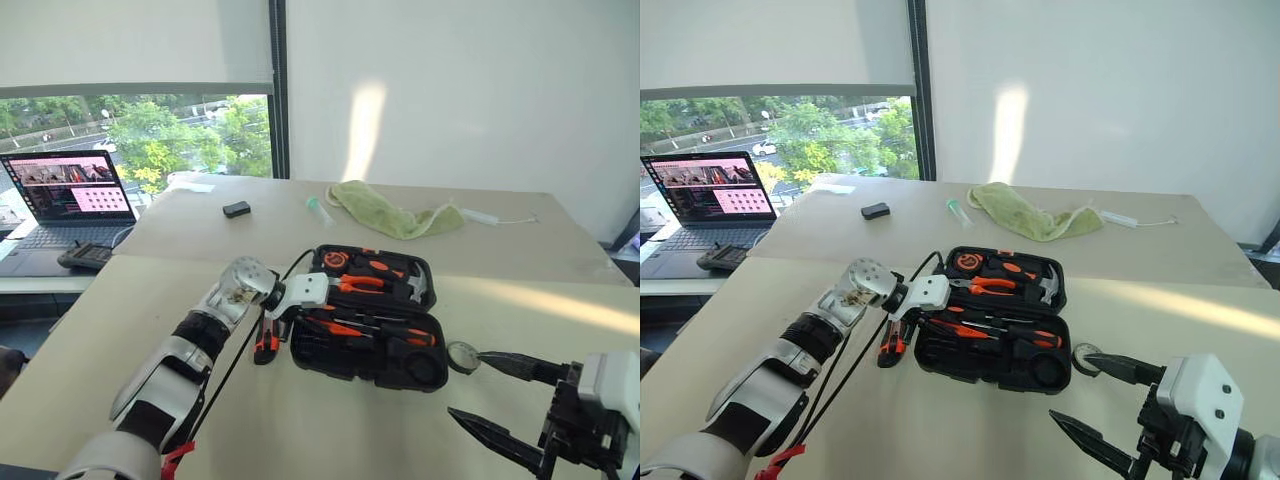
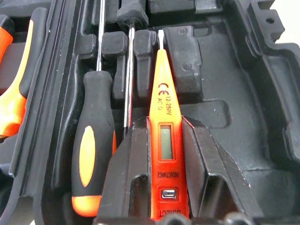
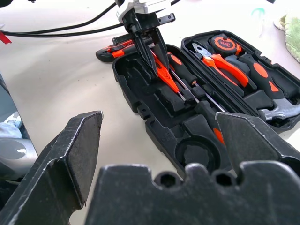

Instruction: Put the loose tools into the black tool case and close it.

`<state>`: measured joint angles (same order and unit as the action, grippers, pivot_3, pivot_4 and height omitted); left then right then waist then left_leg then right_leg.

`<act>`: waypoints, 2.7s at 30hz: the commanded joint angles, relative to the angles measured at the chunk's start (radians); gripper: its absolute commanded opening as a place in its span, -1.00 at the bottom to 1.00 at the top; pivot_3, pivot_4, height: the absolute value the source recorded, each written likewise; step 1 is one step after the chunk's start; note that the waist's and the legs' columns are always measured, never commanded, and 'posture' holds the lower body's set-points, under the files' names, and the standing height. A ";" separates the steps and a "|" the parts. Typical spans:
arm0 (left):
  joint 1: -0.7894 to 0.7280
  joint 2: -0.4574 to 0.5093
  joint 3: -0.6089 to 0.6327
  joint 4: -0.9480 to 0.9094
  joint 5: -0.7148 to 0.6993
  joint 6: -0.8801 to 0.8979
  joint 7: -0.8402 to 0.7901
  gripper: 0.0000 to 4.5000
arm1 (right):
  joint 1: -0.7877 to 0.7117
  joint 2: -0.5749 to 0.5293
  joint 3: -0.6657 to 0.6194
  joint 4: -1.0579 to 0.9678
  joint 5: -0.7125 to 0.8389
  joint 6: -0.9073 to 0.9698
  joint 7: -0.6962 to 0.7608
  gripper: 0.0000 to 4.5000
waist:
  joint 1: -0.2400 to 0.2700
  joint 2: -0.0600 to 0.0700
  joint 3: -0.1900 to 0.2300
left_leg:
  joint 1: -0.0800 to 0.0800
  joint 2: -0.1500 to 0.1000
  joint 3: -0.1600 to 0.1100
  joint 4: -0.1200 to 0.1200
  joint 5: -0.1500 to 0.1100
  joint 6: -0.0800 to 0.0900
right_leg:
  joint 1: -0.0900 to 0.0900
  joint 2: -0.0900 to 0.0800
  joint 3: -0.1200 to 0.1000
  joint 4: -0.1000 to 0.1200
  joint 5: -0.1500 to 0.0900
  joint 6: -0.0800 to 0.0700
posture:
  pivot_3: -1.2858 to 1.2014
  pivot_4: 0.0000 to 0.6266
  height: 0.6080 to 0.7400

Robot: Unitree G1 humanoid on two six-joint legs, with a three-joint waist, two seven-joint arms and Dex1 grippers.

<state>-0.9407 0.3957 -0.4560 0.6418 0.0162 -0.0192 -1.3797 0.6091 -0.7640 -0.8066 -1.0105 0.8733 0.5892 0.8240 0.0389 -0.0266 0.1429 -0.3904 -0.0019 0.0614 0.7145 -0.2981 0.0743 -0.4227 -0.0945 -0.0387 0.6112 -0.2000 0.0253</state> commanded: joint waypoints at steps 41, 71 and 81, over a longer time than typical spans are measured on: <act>0.300 -0.060 0.198 -0.329 -0.114 0.273 0.296 -0.98 | 0.020 0.007 0.000 -0.008 -0.043 -0.053 -0.035 1.00 | 0.001 0.000 0.000 | 0.001 -0.001 0.000 0.001 -0.001 0.001 | 0.001 -0.002 0.001 0.001 0.000 0.002 | 0.03 -0.52 1.00; 0.479 -0.056 0.093 -0.006 0.066 -0.302 0.421 -0.98 | 0.013 -0.043 -0.002 -0.016 0.010 -0.034 -0.089 1.00 | -0.012 0.020 -0.032 | 0.025 0.000 0.001 -0.013 -0.005 -0.001 | 0.019 -0.012 0.001 -0.002 -0.010 0.001 | 0.03 -0.52 1.00; 0.459 0.018 0.135 -0.070 0.037 -0.304 0.391 -0.98 | -0.015 -0.062 0.018 0.000 0.007 -0.035 -0.091 1.00 | -0.037 0.018 -0.031 | 0.031 0.001 0.002 -0.021 -0.005 -0.002 | 0.020 -0.010 0.001 -0.001 -0.016 0.003 | 0.03 -0.52 1.00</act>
<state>-0.5378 0.3666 -0.3074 0.5166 0.0275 -0.3541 -0.9506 0.6031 -0.8168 -0.7897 -1.0010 0.8688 0.5562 0.7380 0.0015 -0.0082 0.1115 -0.3592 0.0001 0.0632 0.6933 -0.3033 0.0724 -0.4023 -0.1043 -0.0373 0.6100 -0.2160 0.0283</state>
